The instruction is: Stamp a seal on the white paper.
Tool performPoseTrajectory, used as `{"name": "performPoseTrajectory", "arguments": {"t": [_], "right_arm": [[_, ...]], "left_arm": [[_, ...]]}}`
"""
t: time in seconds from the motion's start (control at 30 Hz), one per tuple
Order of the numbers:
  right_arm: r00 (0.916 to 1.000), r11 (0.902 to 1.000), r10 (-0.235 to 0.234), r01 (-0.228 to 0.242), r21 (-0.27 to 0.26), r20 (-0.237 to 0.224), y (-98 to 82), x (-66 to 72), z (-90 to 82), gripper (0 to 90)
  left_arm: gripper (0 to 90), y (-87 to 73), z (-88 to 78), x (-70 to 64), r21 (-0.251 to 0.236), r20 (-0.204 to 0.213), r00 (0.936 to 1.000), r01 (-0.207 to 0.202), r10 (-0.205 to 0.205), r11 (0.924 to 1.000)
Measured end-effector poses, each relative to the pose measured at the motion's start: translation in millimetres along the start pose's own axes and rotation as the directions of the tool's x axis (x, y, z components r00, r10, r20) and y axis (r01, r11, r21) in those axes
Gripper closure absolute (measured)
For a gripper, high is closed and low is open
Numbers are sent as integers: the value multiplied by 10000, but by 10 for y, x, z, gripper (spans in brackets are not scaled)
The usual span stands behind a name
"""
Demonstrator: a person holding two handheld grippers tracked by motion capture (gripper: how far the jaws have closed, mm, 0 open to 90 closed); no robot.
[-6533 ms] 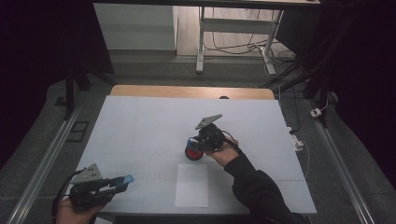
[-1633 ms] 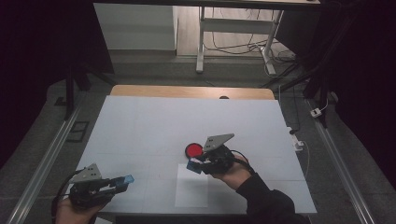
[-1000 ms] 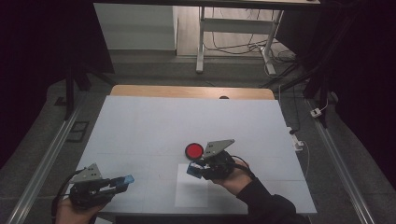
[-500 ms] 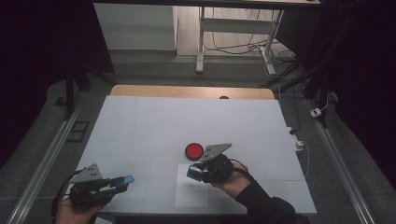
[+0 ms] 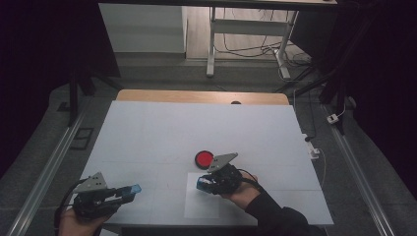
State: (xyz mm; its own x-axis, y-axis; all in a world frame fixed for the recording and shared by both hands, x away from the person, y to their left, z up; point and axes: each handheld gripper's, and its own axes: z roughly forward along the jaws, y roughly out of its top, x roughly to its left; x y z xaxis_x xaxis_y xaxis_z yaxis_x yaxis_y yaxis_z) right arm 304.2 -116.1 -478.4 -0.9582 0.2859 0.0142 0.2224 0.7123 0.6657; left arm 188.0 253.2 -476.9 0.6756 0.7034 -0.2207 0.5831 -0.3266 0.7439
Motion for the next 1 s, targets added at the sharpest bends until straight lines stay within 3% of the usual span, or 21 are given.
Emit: {"name": "performPoseTrajectory", "arguments": {"t": [1.0], "right_arm": [[9999, 9993, -119, 121, 361, -65, -60, -19, 183, 695]], "left_arm": [[686, 0, 0, 1, 4, 12, 10000, -7, 7, 10000]]}}
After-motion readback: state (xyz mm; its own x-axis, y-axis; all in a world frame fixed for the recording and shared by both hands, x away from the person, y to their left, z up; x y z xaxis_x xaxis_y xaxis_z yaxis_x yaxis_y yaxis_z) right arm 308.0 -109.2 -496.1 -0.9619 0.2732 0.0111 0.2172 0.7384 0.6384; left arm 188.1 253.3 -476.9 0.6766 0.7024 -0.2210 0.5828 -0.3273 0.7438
